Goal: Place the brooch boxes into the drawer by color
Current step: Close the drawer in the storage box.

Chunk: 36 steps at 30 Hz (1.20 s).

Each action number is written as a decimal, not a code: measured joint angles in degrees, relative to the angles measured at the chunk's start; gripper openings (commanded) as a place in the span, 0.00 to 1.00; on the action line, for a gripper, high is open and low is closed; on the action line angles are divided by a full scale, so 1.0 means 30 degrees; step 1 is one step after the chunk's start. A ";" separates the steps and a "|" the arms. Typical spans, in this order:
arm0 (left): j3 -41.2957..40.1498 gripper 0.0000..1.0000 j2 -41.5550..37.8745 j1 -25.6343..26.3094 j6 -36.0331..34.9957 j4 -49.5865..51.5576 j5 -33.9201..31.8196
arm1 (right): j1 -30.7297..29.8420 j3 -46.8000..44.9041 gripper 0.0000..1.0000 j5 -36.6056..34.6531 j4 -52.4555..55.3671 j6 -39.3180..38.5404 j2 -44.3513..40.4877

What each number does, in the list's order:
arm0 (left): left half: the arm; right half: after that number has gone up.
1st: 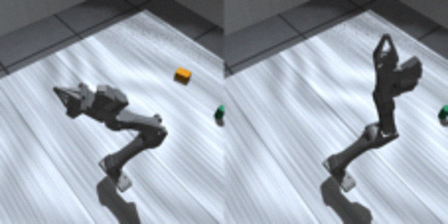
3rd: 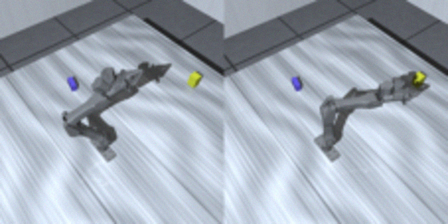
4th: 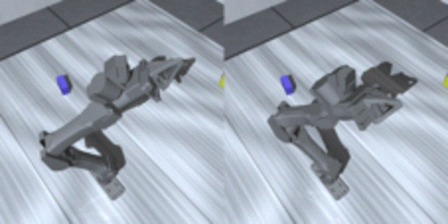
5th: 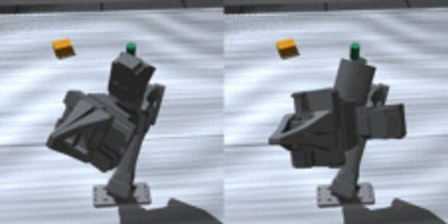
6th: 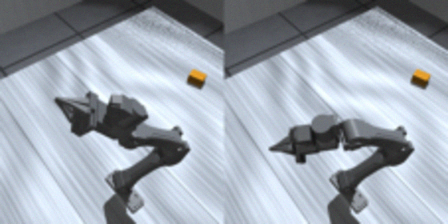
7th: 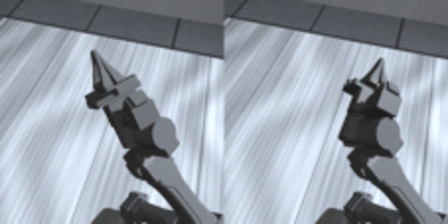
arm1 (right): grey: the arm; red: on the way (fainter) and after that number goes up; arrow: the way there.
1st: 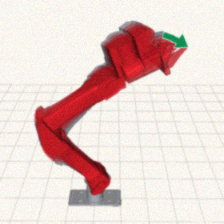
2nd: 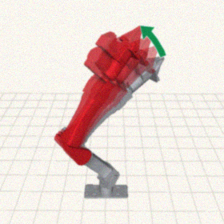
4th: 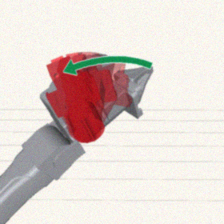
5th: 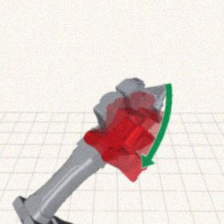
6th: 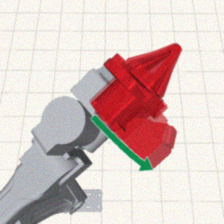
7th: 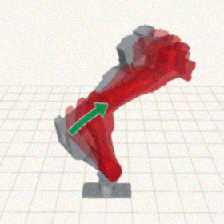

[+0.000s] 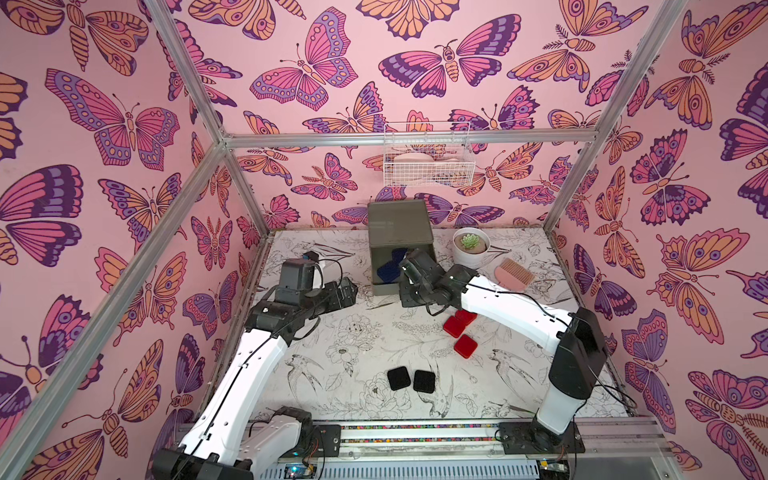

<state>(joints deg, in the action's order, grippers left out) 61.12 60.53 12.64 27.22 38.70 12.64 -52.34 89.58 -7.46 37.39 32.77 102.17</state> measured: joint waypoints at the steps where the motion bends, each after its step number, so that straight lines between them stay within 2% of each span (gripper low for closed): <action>1: 0.0000 1.00 0.0000 0.0000 0.0000 0.0000 0.0000 | 0.0000 0.0095 0.27 -0.0029 0.0022 -0.0029 0.0044; 13: -0.0153 1.00 -0.0036 0.0000 -0.0029 0.0029 0.0029 | 0.1020 0.4029 0.28 -0.0342 0.0488 -0.0816 0.2849; 18: -0.0255 1.00 -0.0044 0.0000 -0.0073 0.0117 0.0095 | 0.2011 0.5333 0.29 0.0386 0.0466 -0.1115 0.3891; 22: -0.0284 1.00 -0.0044 0.0000 -0.0073 0.0124 0.0204 | 0.2645 0.6069 0.34 0.1049 0.0372 -0.1443 0.4473; 31: -0.0284 1.00 -0.0036 -0.0007 -0.0073 0.0131 0.0364 | 0.2958 0.7206 0.36 0.1341 -0.0197 -0.1494 0.5581; 32: -0.0284 1.00 -0.0036 -0.0007 -0.0073 0.0131 0.0364 | 0.2958 0.7213 0.36 0.1297 -0.0299 -0.1486 0.5610; 36: -0.0284 1.00 -0.0036 -0.0007 -0.0073 0.0131 0.0372 | 0.2987 0.7213 0.50 0.0911 -0.0707 -0.1443 0.5734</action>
<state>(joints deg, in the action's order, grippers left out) 60.27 60.42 12.62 27.00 39.09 13.76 -43.38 111.22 -4.73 35.27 28.45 119.37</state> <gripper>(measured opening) 0.998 0.452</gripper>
